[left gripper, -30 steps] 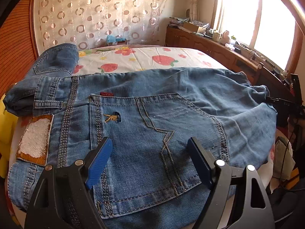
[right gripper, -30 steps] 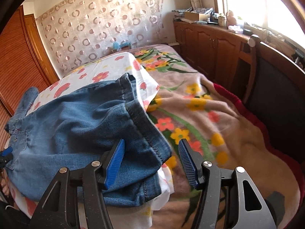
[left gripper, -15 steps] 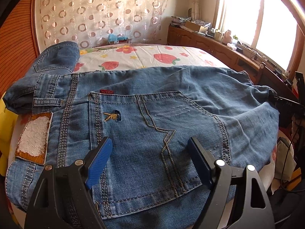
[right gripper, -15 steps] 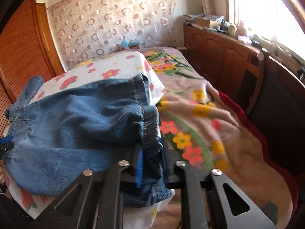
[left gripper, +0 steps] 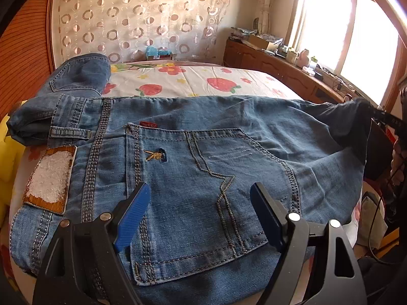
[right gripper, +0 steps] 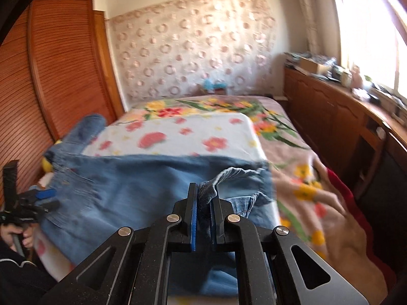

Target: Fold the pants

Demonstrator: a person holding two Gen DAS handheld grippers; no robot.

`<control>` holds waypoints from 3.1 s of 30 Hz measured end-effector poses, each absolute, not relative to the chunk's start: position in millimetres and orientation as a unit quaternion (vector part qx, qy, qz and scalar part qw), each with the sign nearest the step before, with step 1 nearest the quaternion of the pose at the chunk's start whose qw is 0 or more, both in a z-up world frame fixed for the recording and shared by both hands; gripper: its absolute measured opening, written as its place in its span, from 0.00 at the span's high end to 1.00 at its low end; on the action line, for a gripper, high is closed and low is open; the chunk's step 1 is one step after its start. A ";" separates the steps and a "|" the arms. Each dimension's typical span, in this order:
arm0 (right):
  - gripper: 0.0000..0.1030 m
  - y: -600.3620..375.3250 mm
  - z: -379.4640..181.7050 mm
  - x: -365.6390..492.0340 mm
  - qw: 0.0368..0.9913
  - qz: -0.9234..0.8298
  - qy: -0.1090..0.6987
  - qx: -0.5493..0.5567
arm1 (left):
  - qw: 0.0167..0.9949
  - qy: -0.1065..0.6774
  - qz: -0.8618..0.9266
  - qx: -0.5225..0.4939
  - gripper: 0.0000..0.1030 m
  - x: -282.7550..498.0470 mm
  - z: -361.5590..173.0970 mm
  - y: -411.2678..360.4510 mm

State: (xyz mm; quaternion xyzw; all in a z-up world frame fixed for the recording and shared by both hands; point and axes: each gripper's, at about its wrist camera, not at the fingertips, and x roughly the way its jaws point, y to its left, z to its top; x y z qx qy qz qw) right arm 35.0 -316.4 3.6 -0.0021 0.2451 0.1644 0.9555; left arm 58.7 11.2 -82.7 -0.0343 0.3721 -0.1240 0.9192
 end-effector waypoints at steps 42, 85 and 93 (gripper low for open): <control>0.64 -189.0 21.1 68.8 0.910 0.319 0.249 -0.093 | 0.924 0.361 -0.110 -0.053 0.21 54.7 -72.8 33.4; 0.95 -232.9 34.5 112.2 0.913 0.286 0.289 -0.025 | 0.917 0.322 -0.234 0.006 0.95 70.2 -25.7 -43.3; 0.95 -194.1 90.9 88.6 0.914 0.336 0.220 -0.051 | 0.936 0.282 -0.210 -0.005 0.96 35.7 10.6 -1.4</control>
